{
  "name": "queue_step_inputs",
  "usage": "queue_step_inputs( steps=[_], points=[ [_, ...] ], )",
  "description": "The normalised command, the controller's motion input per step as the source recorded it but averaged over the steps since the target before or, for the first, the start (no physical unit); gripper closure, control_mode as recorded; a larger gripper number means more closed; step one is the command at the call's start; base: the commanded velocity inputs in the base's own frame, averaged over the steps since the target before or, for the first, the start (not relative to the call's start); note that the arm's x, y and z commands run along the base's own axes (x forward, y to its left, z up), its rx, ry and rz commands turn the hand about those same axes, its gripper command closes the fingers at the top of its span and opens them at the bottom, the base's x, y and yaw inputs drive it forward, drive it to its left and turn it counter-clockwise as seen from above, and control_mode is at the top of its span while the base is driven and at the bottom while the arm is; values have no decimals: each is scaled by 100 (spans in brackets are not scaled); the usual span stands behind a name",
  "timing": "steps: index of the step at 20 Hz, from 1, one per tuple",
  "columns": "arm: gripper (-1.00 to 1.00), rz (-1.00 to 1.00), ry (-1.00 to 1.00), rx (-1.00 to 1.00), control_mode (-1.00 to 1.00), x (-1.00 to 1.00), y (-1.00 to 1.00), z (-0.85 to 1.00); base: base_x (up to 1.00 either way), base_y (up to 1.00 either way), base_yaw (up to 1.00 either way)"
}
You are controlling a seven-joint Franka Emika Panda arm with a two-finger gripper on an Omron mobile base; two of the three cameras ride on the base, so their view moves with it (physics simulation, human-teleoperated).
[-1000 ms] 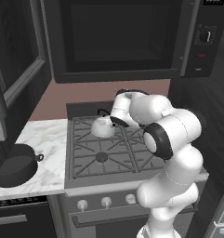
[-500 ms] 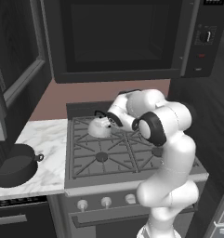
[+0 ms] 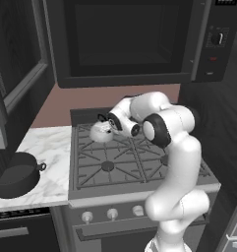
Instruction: Pick the kettle from the cabinet and place it on a stove burner. Then pick the pot from the counter and place it on another stove burner. Finally, turn both burners on.
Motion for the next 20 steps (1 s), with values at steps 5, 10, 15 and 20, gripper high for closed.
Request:
queue_step_inputs(
  steps=[5, 10, 15, 20],
  points=[
    [100, 0, -1, 0, -100, 35, 4, -15, 0, 0, 0],
    [-100, 0, 0, 0, -100, 8, 1, -19, 0, 0, 0],
    [-100, 0, -1, 0, -100, 1, 0, -13, 0, 0, 0],
    [-100, 0, -2, 0, -100, 0, 0, -2, 0, 0, 0]
  ],
)
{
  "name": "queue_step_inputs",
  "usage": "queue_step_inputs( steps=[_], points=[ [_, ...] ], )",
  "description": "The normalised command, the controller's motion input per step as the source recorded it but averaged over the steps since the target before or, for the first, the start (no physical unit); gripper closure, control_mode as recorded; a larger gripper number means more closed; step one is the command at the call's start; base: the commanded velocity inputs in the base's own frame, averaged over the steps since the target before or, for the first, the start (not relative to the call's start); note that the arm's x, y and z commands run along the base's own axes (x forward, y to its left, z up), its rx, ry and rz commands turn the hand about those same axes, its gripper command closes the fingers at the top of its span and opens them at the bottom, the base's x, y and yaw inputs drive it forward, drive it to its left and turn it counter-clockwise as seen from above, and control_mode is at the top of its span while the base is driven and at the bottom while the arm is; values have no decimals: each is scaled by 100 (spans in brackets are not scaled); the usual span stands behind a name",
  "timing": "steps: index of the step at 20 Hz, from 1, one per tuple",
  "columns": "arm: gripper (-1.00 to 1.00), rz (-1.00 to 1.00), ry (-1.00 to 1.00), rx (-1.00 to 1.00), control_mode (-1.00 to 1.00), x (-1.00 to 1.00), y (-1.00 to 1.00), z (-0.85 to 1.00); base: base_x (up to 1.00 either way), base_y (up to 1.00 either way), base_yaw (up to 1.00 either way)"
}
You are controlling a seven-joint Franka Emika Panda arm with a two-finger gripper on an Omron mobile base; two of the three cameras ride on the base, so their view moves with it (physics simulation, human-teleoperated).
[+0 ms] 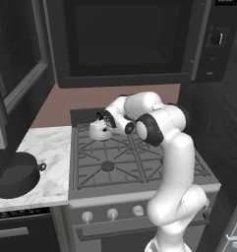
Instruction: Pick the kettle from the cabinet and place it on a stove burner. Then pick the pot from the counter and place it on another stove burner. Finally, turn both burners on.
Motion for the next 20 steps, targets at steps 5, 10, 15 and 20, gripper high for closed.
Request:
queue_step_inputs(
  steps=[5, 10, 15, 20],
  points=[
    [-100, 0, -3, 1, -100, -5, -1, 0, 0, 0, 0],
    [-100, 0, -1, 4, -100, -11, -7, 0, 0, 0, 0],
    [-100, 0, 0, 4, -100, -16, -8, 0, 0, 0, 0],
    [-100, 0, 0, 4, -100, -17, -8, 3, 0, 0, 0]
  ],
)
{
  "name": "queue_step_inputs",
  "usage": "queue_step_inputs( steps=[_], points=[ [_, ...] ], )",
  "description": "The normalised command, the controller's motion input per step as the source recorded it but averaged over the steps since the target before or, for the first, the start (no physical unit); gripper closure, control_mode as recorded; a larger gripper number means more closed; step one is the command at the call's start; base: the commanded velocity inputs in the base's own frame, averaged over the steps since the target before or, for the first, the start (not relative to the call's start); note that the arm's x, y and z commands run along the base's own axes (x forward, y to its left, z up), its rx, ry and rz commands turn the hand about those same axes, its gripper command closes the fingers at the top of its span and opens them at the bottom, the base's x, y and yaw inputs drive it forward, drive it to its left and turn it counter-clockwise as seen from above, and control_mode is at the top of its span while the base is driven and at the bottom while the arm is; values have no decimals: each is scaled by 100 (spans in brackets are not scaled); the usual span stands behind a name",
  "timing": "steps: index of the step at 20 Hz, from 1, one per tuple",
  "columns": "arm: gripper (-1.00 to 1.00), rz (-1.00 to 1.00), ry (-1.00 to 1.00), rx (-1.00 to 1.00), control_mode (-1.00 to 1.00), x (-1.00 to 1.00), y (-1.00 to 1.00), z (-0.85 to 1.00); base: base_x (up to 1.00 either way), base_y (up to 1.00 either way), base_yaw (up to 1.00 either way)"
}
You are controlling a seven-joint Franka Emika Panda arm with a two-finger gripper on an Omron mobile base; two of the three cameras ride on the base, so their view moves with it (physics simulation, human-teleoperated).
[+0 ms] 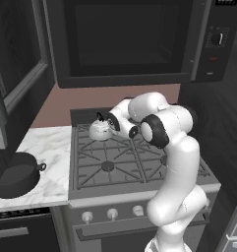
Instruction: Pick the kettle from the cabinet and place it on a stove burner. Then pick the pot from the counter and place it on another stove burner. Finally, turn both burners on.
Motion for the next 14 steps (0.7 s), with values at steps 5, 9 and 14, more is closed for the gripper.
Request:
queue_step_inputs(
  steps=[5, 9, 14],
  points=[
    [-100, 0, 0, 5, -100, -18, -6, 11, 0, 0, 0],
    [-100, 0, 0, 6, -100, -22, -4, 25, 0, 0, 0],
    [-100, 0, 3, 5, -100, -25, -2, 34, 0, 0, 0]
  ],
)
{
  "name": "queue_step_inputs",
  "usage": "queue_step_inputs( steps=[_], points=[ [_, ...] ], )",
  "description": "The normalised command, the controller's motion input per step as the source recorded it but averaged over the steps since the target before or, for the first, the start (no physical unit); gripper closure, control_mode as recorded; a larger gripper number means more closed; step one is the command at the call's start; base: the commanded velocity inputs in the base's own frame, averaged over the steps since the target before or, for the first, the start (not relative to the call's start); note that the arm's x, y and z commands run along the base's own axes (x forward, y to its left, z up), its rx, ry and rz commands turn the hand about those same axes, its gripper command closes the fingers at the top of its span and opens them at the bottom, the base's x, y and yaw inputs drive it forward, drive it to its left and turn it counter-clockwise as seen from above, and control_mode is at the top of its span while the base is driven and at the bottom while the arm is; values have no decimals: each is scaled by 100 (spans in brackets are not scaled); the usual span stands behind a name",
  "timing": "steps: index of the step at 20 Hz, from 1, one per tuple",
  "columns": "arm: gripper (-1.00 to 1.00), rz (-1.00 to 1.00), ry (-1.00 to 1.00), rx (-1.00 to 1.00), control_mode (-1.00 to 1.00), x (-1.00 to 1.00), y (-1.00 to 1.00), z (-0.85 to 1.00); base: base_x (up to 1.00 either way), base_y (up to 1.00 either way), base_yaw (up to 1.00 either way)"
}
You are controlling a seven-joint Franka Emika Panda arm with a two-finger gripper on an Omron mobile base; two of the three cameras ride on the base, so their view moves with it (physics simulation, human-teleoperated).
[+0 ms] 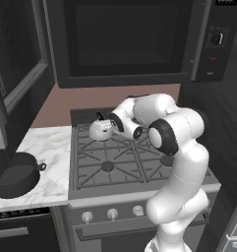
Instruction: Pick the kettle from the cabinet and place it on a stove burner. Then pick the pot from the counter and place it on another stove burner. Finally, turn both burners on.
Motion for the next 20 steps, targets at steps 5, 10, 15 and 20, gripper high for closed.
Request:
queue_step_inputs(
  steps=[5, 10, 15, 20],
  points=[
    [-100, 0, 5, 4, -100, -27, -1, 29, 0, 0, 0],
    [-100, 0, 9, 1, -100, -29, -1, 22, 0, 0, 0],
    [-100, 0, 13, 0, -100, -30, -1, 24, 0, 0, 0],
    [-100, 0, 14, 0, -100, -37, -2, 19, 0, 0, 0]
  ],
)
